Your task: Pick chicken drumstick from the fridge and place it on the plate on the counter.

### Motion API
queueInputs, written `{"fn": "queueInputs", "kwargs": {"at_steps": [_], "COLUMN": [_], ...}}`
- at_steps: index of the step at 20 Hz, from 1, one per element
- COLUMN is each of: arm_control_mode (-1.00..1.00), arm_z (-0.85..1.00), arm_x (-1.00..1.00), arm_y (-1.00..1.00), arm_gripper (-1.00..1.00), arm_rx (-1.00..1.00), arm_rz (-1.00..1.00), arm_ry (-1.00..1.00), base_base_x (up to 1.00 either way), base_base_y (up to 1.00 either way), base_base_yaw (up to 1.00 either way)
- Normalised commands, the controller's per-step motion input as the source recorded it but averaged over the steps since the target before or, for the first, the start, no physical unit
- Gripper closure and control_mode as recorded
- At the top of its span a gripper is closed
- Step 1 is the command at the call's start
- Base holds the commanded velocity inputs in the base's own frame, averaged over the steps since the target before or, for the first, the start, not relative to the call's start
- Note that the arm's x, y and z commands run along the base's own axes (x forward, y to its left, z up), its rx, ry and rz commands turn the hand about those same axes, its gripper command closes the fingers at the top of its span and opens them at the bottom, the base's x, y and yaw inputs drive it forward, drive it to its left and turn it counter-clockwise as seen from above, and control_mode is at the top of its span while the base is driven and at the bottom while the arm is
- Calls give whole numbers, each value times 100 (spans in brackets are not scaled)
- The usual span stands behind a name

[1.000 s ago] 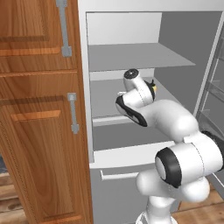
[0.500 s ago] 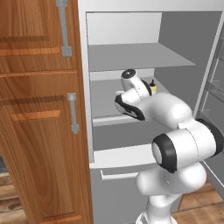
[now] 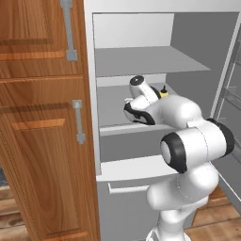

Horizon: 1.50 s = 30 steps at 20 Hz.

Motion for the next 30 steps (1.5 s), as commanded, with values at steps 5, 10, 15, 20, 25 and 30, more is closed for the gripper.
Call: {"fn": "queueInputs", "kwargs": {"at_steps": [5, 10, 15, 20, 25, 30], "arm_control_mode": [-100, -100, -100, -100, -100, -100], "arm_z": [-14, -12, -6, -10, -17, -17], "arm_x": [29, 26, 26, 24, 24, 23], "arm_y": [-4, 0, 0, -1, -4, -3], "arm_gripper": [-100, -100, -100, -100, -100, -100], "arm_rx": [0, 0, 0, 0, 0, 0], "arm_rz": [-5, -6, -6, -6, -6, -6], "arm_ry": [0, 0, 0, 0, 0, 0], "base_base_x": [0, 0, 0, 0, 0, 0], "base_base_y": [0, 0, 0, 0, 0, 0], "base_base_yaw": [0, 0, 0, 0, 0, 0]}}
